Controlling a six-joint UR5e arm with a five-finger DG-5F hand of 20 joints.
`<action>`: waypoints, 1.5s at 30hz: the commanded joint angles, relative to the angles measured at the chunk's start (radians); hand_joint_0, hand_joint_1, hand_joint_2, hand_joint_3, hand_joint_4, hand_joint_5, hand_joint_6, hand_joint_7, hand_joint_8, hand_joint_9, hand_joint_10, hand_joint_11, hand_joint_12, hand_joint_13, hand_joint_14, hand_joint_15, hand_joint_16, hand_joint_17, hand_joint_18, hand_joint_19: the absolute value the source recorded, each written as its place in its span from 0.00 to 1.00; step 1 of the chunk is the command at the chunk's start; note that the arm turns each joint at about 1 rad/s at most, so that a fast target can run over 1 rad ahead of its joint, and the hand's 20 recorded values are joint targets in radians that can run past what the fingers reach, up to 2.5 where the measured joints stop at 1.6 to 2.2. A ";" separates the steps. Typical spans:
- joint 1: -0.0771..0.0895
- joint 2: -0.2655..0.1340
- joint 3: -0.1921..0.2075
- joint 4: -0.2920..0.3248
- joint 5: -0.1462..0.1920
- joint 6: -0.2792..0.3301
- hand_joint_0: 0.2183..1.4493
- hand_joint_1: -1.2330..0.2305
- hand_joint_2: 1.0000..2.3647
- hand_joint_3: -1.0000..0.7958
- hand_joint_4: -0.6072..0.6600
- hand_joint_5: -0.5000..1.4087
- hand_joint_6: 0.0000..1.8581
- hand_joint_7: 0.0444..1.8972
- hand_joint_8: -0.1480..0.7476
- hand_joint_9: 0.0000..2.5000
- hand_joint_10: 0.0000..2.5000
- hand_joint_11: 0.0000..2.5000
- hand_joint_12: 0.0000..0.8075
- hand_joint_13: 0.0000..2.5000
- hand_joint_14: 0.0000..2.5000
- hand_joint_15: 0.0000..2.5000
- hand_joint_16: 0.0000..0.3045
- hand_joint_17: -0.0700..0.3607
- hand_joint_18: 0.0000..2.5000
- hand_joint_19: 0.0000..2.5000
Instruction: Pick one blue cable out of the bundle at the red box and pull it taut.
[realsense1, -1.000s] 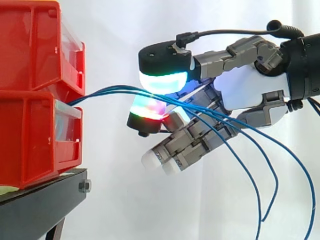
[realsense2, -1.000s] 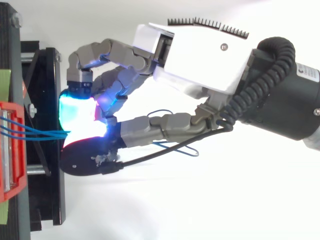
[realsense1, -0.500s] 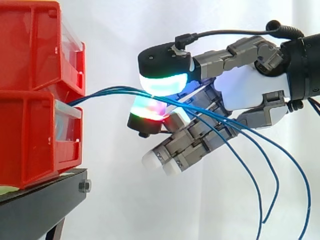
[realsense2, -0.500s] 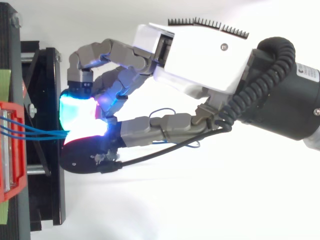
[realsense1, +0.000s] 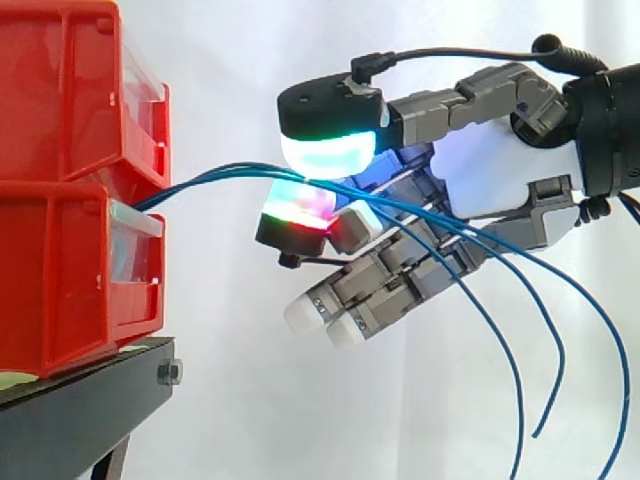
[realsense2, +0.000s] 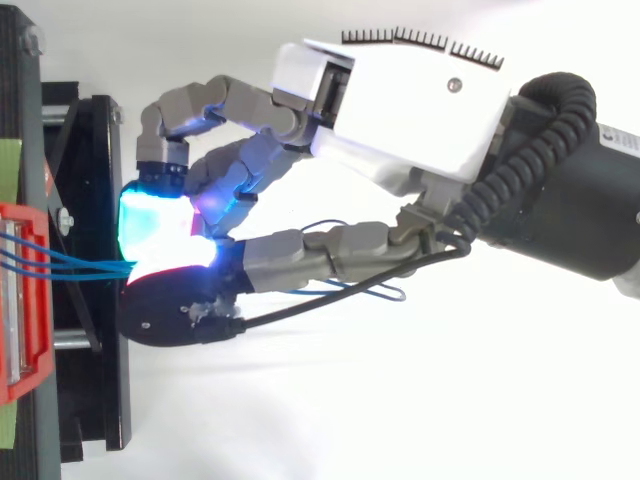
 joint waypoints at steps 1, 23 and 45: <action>0.000 0.001 0.000 -0.012 0.000 0.024 0.30 0.33 0.02 0.53 0.67 0.15 0.48 0.72 0.54 0.35 0.01 0.44 0.54 0.25 0.00 0.11 0.21 0.49 0.21 0.10; 0.000 0.000 0.000 -0.031 0.000 0.085 0.32 0.31 0.02 0.47 0.69 0.15 0.48 0.70 0.54 0.34 0.01 0.44 0.54 0.24 0.00 0.11 0.21 0.50 0.21 0.09; 0.000 0.000 0.000 -0.032 0.000 0.087 0.24 0.28 0.00 0.28 0.72 0.15 0.48 0.68 0.55 0.34 0.01 0.44 0.56 0.25 0.00 0.11 0.22 0.52 0.22 0.09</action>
